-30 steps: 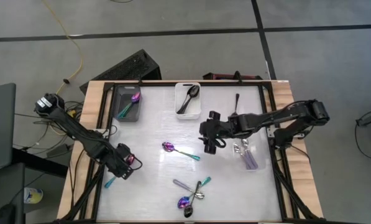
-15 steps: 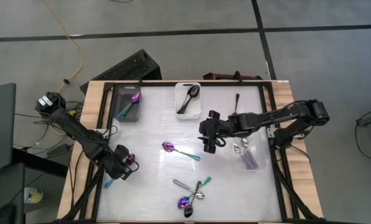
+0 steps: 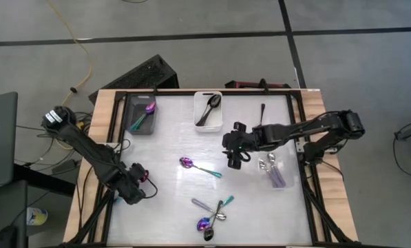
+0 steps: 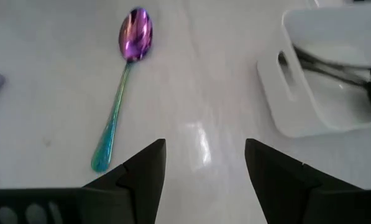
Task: Sort silverware by color (type)
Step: Put the blue spoon into the black bin
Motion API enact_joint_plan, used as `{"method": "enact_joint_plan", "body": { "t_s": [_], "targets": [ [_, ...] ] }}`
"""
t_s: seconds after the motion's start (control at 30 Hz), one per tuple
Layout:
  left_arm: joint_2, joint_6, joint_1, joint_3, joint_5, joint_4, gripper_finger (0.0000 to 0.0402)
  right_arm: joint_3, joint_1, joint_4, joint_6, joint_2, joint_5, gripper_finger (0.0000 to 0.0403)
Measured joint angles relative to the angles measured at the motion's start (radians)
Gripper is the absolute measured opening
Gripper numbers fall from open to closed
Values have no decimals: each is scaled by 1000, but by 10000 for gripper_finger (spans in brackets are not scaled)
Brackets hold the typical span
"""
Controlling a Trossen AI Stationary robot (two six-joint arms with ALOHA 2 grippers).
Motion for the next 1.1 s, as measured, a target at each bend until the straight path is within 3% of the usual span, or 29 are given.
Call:
{"method": "enact_joint_plan", "body": {
  "t_s": [0.27, 0.37, 0.43, 0.57, 0.8, 0.93, 1.1],
  "targets": [
    [-47, 319, 195, 324, -261, -300, 2, 0, 24, -37, 42, -1, -10, 244],
    [-70, 447, 330, 448, -404, -399, 1, 0, 50, -75, 29, -1, -19, 244],
    [-84, 504, 462, 515, -420, -459, 1, -1, 66, -88, 26, -1, -18, 244],
    [-97, 705, 795, 580, -380, -489, 1, -21, 92, -78, 8, -2, -11, 244],
    [-46, 1173, 1367, 532, -157, -352, 0, -28, 93, -122, -49, -2, 5, 244],
    [4, 1300, 1538, 495, -83, -223, 0, -28, 70, -118, -71, -2, 6, 244],
    [82, 1369, 1584, 465, 11, -84, 0, -28, 40, -133, -74, -1, 8, 244]
  ]
}}
